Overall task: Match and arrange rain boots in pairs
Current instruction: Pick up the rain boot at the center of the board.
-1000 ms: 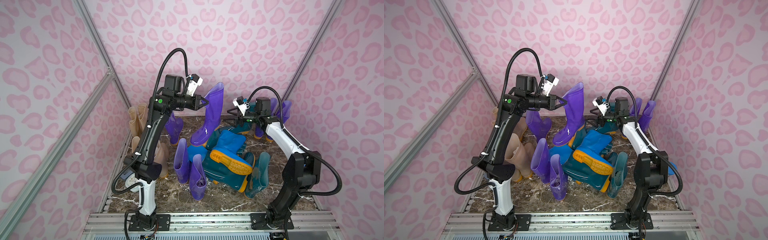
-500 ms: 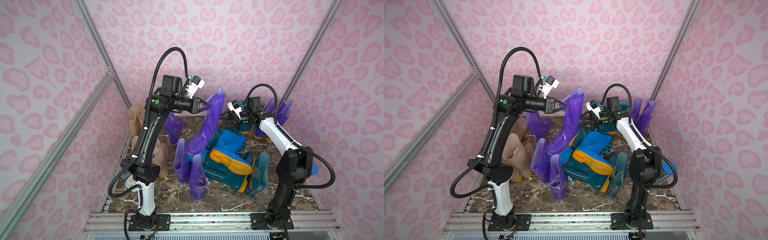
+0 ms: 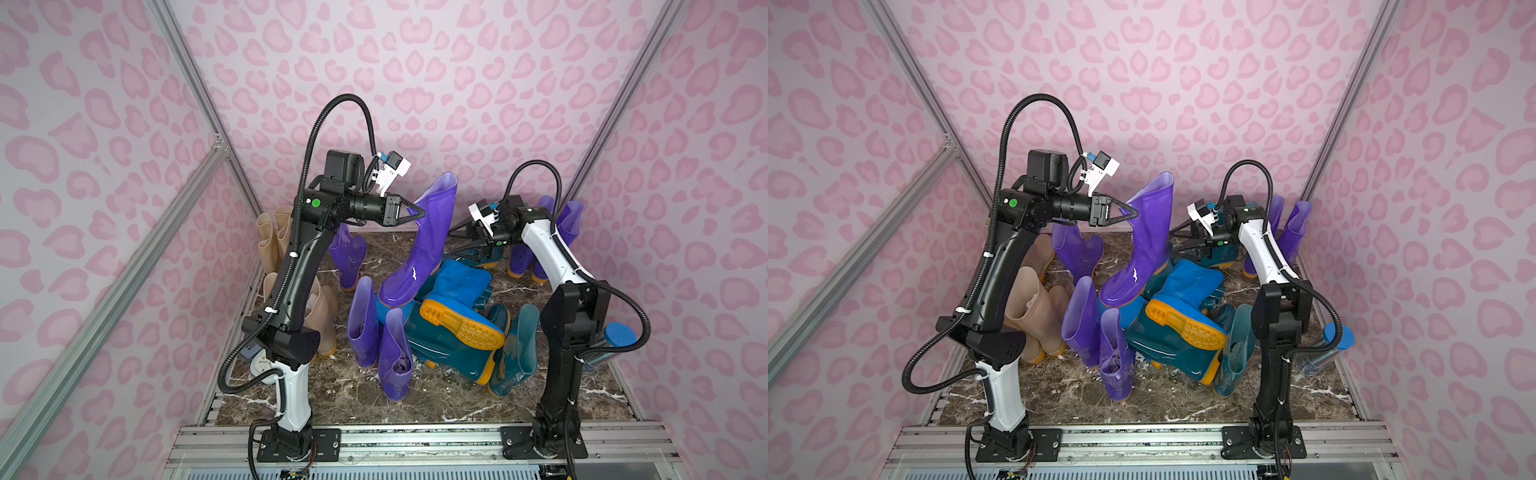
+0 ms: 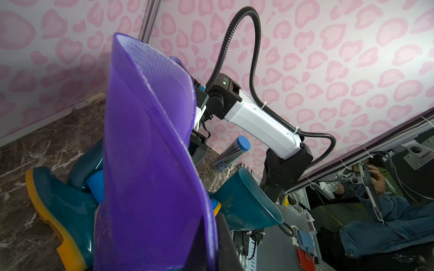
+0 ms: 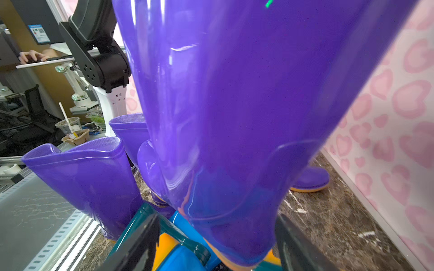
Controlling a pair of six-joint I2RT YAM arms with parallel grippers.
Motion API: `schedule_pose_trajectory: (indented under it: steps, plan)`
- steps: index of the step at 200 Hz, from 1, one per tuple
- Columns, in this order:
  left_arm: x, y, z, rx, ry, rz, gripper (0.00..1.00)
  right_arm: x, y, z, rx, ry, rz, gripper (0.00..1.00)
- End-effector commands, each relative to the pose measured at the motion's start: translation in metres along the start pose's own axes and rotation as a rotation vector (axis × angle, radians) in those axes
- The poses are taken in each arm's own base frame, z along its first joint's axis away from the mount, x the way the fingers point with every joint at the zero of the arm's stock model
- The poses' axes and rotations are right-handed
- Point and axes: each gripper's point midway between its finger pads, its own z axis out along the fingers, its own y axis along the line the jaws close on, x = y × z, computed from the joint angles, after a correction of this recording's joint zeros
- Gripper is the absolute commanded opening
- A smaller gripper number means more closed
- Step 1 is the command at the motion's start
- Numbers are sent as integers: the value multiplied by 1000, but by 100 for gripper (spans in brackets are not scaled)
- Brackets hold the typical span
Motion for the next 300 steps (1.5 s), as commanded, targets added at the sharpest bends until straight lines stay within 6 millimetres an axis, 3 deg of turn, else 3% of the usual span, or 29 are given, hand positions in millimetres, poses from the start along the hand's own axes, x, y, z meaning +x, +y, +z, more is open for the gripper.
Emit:
schedule_pose_trajectory:
  steps: [1,34,59,83,128,156,177,184,203,230,237,245,256,266,300]
  plan:
    - [-3,-22,-3,73,-10,79,2,-20,14,1,-48,-103,8,79]
    - [4,-32,2,132,13,78,2,-34,18,-3,-52,-144,-38,78]
    - [7,-40,7,181,28,82,2,-37,21,5,-71,-142,-59,78]
    - [11,-44,7,207,40,79,2,-43,11,-18,-19,-147,-49,80]
    - [17,-42,13,232,60,73,2,-49,36,27,-133,-137,-54,81]
    - [19,-35,15,215,64,76,2,-50,54,38,-163,-135,-71,78]
    - [20,-33,16,207,67,84,2,-51,61,40,-172,-134,-55,61]
    - [21,-31,17,200,68,83,2,-51,64,41,-177,-133,-51,49]
    - [21,-28,18,193,67,84,2,-54,73,46,-191,-132,-64,0]
    - [15,-19,15,145,50,81,3,-59,67,34,-164,-133,-30,0]
    - [13,-13,14,112,41,72,15,-62,65,29,-153,-132,-18,0]
    - [8,-1,12,41,22,51,38,-64,63,25,-143,-132,-10,0]
    - [3,5,7,-5,-3,42,48,-69,63,21,-136,-133,1,0]
    - [-5,16,1,-83,-43,20,64,-72,63,19,-132,-134,1,0]
    - [-29,11,-23,-132,-157,-2,70,-70,40,7,-99,-135,33,0]
